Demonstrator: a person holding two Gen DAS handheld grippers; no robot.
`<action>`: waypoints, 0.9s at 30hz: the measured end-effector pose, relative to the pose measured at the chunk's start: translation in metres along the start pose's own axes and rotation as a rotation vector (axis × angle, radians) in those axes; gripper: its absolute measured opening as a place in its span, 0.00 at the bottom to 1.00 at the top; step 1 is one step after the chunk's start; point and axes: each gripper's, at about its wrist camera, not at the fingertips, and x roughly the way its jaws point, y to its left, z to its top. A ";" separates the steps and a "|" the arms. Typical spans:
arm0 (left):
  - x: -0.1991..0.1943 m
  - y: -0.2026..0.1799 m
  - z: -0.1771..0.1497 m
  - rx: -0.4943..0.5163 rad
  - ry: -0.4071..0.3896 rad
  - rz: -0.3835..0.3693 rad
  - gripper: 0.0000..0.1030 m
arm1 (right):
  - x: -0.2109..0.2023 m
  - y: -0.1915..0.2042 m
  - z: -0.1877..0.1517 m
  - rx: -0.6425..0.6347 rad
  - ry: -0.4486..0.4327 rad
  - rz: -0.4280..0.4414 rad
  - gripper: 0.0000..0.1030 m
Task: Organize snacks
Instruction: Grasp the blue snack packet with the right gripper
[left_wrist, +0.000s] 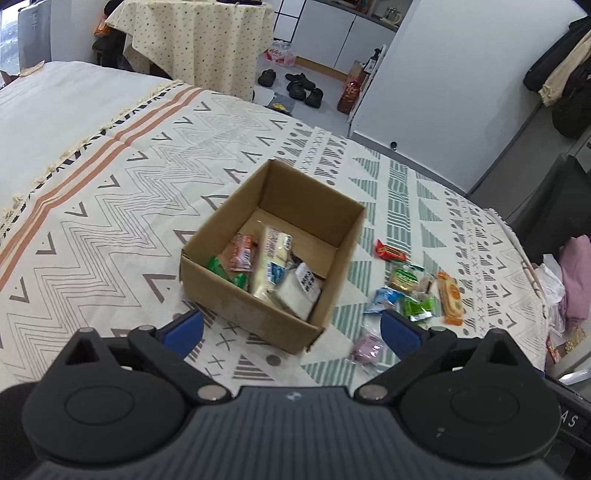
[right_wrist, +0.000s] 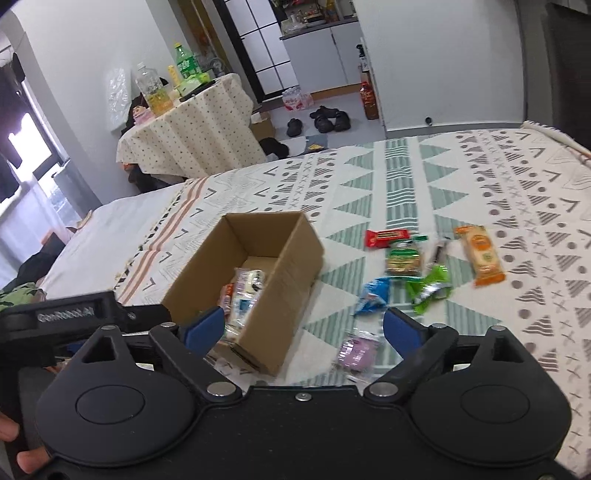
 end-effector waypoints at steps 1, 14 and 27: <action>-0.003 -0.002 -0.002 0.003 -0.002 -0.005 0.99 | -0.004 -0.002 -0.001 0.005 -0.004 -0.004 0.92; -0.019 -0.009 -0.029 0.023 0.027 -0.019 0.99 | -0.038 -0.022 -0.017 -0.007 -0.012 -0.029 0.96; -0.012 -0.012 -0.050 0.019 0.029 -0.024 0.96 | -0.043 -0.044 -0.051 0.000 0.042 -0.054 0.94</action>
